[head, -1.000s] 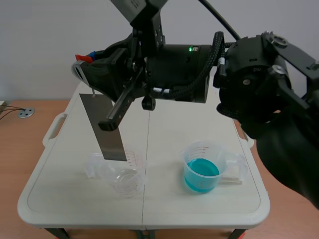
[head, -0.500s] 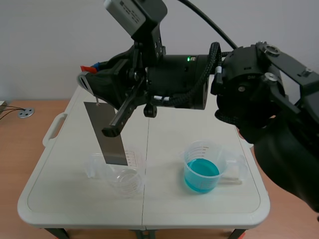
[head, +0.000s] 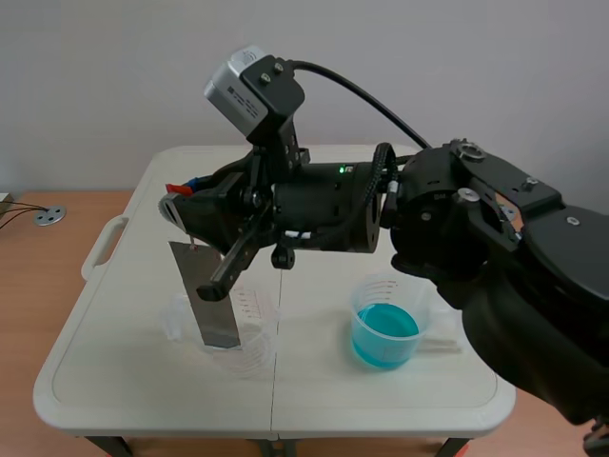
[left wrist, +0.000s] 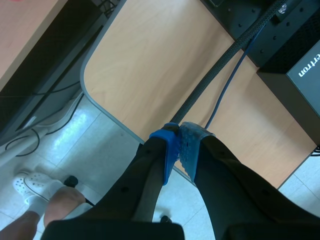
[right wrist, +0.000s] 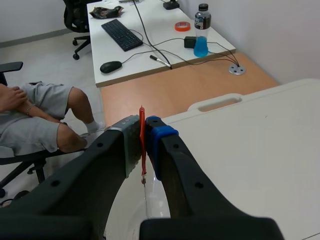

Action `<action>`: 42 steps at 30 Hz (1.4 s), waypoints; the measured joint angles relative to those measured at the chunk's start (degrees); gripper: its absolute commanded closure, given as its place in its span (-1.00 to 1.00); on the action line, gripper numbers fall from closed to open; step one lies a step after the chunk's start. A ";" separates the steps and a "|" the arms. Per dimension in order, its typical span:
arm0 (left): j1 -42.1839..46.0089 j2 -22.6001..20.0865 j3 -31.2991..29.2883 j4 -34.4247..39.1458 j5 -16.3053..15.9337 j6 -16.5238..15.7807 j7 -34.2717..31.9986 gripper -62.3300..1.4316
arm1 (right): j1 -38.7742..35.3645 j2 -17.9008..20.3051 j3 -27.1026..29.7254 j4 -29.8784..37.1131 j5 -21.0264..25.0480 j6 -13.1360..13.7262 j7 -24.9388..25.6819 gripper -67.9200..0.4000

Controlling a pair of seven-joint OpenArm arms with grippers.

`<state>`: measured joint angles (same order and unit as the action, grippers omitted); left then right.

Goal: Hold the metal plate by the orange handle, dip it into the blue solution, take it out and point at it, then put the plate back in the beaker on the left.
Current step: 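Put the plate into the left beaker, then return to the home posture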

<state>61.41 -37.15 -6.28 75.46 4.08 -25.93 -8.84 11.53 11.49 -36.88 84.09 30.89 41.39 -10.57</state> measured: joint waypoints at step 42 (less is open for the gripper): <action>0.00 0.00 0.00 0.00 0.02 -0.07 1.81 -1.00 | 0.00 -2.29 1.16 -6.99 0.00 -0.02 -0.24 -0.40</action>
<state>61.41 -37.15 -6.28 75.46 4.10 -26.00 -7.03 11.53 9.19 -35.73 77.10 30.89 41.36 -10.81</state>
